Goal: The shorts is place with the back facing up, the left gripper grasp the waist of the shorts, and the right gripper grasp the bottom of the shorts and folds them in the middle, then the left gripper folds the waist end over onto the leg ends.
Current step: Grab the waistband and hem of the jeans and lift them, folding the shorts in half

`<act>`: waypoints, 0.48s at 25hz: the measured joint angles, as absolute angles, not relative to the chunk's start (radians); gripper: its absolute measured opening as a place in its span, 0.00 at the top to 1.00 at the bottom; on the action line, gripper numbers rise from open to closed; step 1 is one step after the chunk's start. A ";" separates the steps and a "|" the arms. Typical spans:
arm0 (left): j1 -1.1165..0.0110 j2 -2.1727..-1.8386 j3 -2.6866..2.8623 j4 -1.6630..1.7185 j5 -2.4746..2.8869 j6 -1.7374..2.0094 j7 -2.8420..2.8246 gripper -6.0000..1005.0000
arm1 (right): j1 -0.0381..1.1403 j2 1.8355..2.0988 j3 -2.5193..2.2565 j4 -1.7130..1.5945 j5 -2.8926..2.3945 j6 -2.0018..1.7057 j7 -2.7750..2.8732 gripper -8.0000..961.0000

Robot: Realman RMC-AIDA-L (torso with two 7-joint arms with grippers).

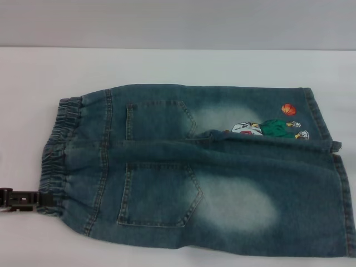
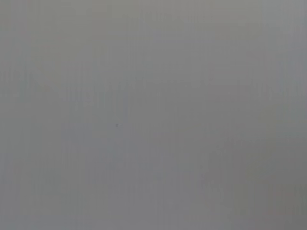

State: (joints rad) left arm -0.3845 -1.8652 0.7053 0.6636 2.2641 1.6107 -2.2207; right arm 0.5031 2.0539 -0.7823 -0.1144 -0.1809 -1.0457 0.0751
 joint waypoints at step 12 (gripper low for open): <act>-0.401 -1.877 0.706 0.664 2.264 1.621 -2.219 0.16 | 0.503 2.054 -0.782 -0.115 -0.181 -1.047 0.075 0.28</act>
State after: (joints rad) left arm -0.4015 -1.8773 0.7057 0.6639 2.2641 1.6214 -2.2189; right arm 0.5025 2.0539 -0.7823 -0.1151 -0.1810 -1.0471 0.0751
